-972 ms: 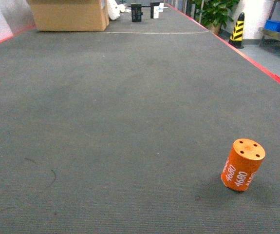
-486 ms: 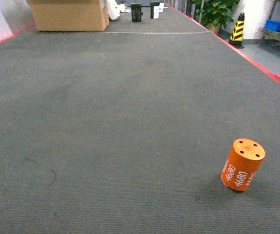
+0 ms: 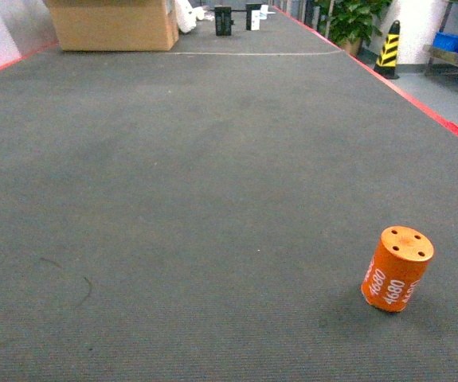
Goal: Sort blue parts and orange caps into right shelf containers
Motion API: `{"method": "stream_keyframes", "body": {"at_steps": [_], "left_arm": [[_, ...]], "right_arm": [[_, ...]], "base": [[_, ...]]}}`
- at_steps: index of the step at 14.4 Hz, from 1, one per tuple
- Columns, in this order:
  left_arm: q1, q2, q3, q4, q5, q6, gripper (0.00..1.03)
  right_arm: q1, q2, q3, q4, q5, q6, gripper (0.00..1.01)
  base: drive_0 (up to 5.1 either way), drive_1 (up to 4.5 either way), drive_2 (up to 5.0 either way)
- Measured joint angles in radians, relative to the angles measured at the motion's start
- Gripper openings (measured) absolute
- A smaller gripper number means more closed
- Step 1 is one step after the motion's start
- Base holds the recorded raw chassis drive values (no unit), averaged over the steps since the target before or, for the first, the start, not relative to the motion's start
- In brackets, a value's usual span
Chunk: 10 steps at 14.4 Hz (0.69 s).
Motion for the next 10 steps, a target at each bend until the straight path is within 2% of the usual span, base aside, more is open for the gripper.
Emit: {"method": "stream_keyframes", "body": {"at_steps": [10], "left_arm": [[0.000,0.000,0.000,0.000,0.000,-0.002,0.45]], "right_arm": [[0.000,0.000,0.000,0.000,0.000,0.000,0.98]], "base": [[0.0,0.00,0.0]]}}
